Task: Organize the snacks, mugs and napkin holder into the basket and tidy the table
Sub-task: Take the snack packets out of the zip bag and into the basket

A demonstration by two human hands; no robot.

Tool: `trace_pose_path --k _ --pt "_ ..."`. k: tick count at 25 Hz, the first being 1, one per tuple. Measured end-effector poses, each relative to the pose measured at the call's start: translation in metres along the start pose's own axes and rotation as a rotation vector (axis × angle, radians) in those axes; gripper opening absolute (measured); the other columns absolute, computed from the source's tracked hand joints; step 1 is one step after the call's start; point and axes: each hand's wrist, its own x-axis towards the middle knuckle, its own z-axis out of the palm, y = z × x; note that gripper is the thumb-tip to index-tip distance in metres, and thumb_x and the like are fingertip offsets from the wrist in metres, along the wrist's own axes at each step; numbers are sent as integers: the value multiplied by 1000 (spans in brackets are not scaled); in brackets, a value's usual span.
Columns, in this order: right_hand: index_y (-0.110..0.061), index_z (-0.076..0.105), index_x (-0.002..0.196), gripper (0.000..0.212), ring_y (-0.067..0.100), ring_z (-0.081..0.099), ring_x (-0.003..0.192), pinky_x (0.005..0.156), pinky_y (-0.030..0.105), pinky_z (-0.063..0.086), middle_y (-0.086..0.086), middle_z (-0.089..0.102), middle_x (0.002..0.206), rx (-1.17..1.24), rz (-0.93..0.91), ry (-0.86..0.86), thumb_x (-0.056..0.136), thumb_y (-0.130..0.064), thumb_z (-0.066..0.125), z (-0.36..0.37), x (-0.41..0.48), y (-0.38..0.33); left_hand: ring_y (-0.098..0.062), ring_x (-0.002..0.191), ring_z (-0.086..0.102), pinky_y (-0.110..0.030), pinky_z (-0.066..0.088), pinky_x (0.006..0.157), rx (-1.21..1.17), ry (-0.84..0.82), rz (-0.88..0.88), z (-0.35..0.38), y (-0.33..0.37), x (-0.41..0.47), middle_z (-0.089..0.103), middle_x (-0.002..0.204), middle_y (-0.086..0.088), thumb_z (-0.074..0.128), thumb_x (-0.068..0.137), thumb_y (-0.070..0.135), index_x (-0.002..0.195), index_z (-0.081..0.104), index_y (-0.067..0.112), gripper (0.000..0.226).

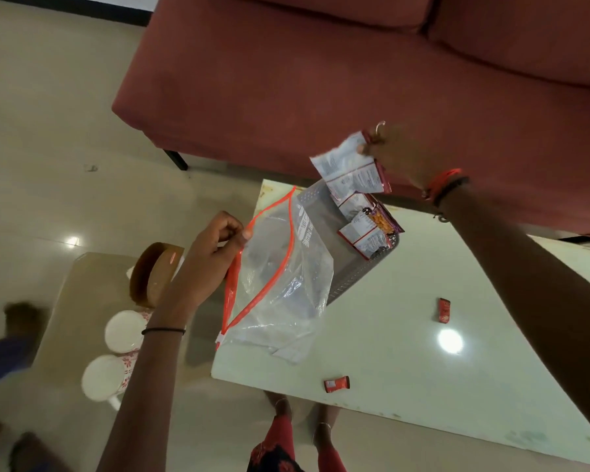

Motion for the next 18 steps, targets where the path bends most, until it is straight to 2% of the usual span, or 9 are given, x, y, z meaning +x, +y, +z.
trace_pose_path --k 1,3,5,7,9,12,15,18 --pt "8 56 117 29 22 62 81 56 13 42 24 63 107 -33 65 -30 96 -11 50 17 13 13 -6 56 53 -9 40 49 -32 -9 1 -2 -3 6 53 70 5 50 94 23 97 50 2 21" --pt "10 53 119 28 25 57 80 61 16 46 22 62 102 -100 164 -84 97 -6 45 50 37 39 1 51 56 -7 40 46 -82 -34 7 -7 -7 18 52 68 5 50 94 20 96 49 3 18" --pt "9 52 119 28 32 57 100 83 28 45 24 59 117 -189 203 -118 98 -6 42 77 60 56 4 48 56 -6 39 43 -139 -52 3 -12 -13 32 52 66 5 50 94 18 91 49 6 12" --pt "7 53 120 29 34 53 117 94 33 41 23 55 128 -234 213 -145 98 -6 40 96 77 69 3 47 56 -6 39 43 -197 -54 -11 -16 -19 43 55 62 12 51 94 18 83 50 16 11" --pt "6 53 122 30 35 53 119 96 34 42 22 54 131 -295 221 -177 96 -3 40 111 92 82 3 49 57 -5 40 44 -232 -66 -22 -18 -24 51 58 57 20 51 94 19 79 50 24 15" --pt "6 53 123 32 35 52 121 97 35 42 22 54 132 -364 226 -194 94 0 42 128 107 98 3 49 58 -4 40 45 -250 -84 -9 -20 -28 60 58 55 24 51 94 17 79 49 25 16" --pt "7 55 119 30 36 57 114 90 34 46 24 58 125 -373 210 -126 92 3 44 134 116 106 2 49 57 -5 41 46 -262 -92 6 -22 -29 68 57 56 21 50 94 14 79 49 24 18" --pt "3 57 114 26 36 61 104 85 37 50 23 62 117 -384 188 -40 89 4 47 132 118 106 1 48 56 -6 41 46 -288 -86 2 -21 -24 71 53 64 9 50 94 14 79 49 21 17"
